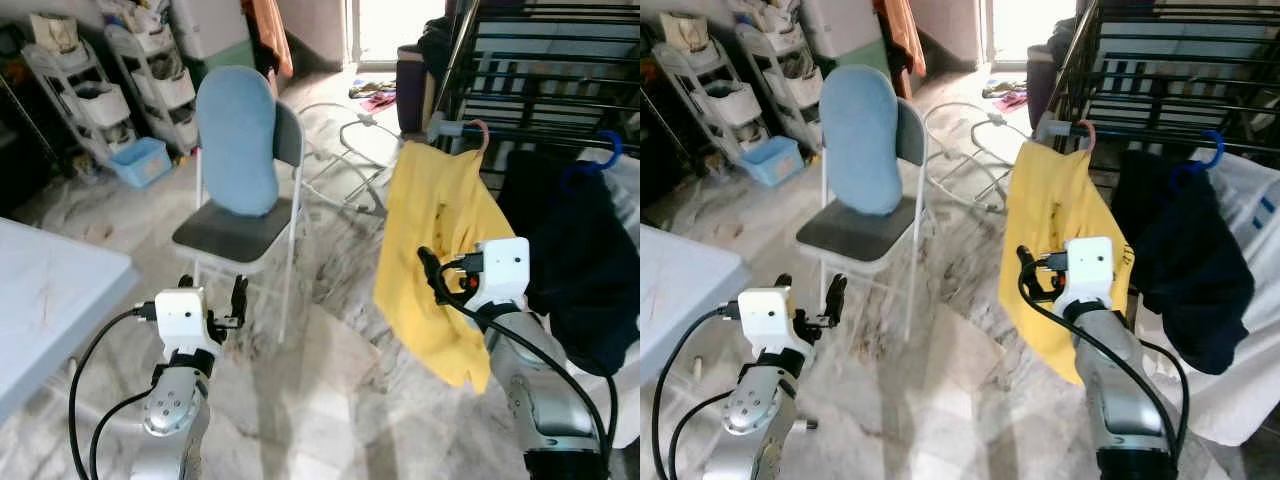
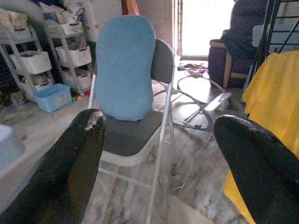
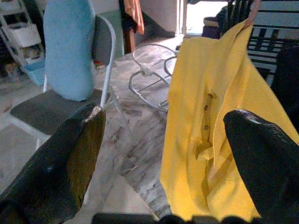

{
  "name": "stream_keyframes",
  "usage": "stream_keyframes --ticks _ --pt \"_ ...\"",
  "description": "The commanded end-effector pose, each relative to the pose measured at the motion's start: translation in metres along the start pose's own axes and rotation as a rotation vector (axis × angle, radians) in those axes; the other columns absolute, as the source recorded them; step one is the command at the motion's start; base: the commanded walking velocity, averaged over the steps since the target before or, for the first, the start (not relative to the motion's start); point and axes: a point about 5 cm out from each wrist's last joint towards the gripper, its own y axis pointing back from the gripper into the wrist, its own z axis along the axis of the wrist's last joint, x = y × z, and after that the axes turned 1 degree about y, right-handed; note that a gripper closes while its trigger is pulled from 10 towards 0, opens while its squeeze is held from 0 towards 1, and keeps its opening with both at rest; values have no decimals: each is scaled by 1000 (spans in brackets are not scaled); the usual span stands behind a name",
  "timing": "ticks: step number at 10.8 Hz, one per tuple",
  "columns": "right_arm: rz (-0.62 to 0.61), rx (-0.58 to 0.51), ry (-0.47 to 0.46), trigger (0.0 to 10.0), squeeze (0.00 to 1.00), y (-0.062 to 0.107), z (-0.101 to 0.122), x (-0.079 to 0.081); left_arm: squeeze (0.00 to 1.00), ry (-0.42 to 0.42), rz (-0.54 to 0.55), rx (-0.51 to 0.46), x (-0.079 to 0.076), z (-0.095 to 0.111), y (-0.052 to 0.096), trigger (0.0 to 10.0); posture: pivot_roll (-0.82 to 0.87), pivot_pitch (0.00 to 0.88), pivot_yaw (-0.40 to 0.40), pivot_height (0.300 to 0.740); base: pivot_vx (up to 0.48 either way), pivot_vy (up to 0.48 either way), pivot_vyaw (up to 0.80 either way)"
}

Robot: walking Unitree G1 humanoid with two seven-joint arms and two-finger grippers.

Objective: Hang hanger

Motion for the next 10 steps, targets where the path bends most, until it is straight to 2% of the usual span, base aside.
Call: stream_keyframes --ticks 1,4,6,8,10 --pt "1 3 -4 10000 0 1 -2 2 0 3 9 3 3 0 -1 10000 -180 0 113 740 240 416 -800" --pt "16 1 2 10000 0 -2 1 8 0 16 -13 15 -4 -2 -1 10000 -182 0 109 740 0 420 -800" --pt "32 2 0 10000 0 -3 0 14 0 3 -17 29 -6 -4 -1 10000 -181 0 103 740 0 356 0" --pt "48 3 4 10000 0 -3 -1 19 0 2 -33 14 -12 -3 0 10000 -179 0 99 740 0 0 0" --pt "48 1 1 10000 0 -5 1 20 0 41 -71 0 -14 1 0 10000 -176 0 92 740 0 0 0"
